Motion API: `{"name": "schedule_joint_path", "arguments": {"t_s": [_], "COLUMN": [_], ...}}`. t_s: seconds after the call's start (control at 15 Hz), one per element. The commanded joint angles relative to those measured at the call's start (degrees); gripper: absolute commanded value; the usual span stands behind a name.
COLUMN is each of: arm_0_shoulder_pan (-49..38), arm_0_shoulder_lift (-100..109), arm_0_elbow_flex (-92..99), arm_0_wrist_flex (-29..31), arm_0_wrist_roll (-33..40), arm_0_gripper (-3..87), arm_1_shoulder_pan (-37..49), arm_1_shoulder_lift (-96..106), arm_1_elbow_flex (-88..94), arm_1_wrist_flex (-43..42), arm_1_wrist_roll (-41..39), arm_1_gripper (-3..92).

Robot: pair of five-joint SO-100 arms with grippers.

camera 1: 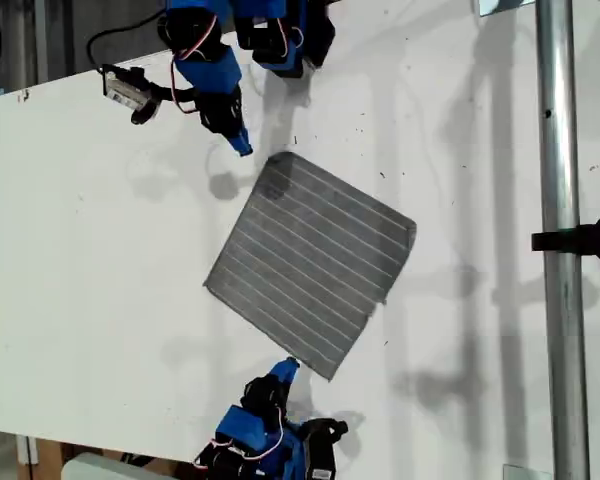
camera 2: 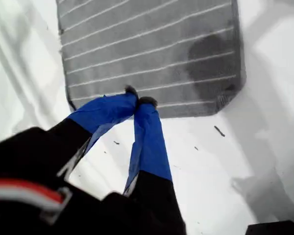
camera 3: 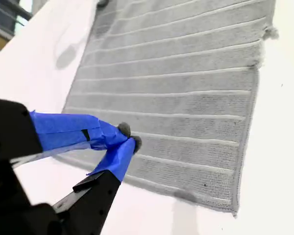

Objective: Grasp corners of a towel and fold twice.

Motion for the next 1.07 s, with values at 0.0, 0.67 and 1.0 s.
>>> {"name": "schedule_joint_path", "arguments": {"t_s": [0.0, 0.67, 1.0], "arm_0_shoulder_pan": [3.16, 10.55, 10.99], "arm_0_shoulder_lift": [-11.87, -52.65, -58.36], "arm_0_elbow_flex": [-13.62, -54.4, -58.36], "arm_0_wrist_flex": [-1.76, 2.2, 0.79], "arm_0_wrist_roll": [1.32, 6.77, 7.38], "arm_0_gripper": [-3.1, -3.1, -3.1], "arm_1_shoulder_pan": [1.32, 4.39, 3.96], "arm_1_shoulder_lift": [-8.44, -30.85, -32.17], "arm_1_elbow_flex": [-14.06, -31.99, -30.23], "arm_1_wrist_flex": [1.93, 1.49, -0.26], "arm_1_wrist_roll": [-4.39, -13.71, -14.94], "arm_1_gripper": [-0.3, -0.3, -0.3]}}
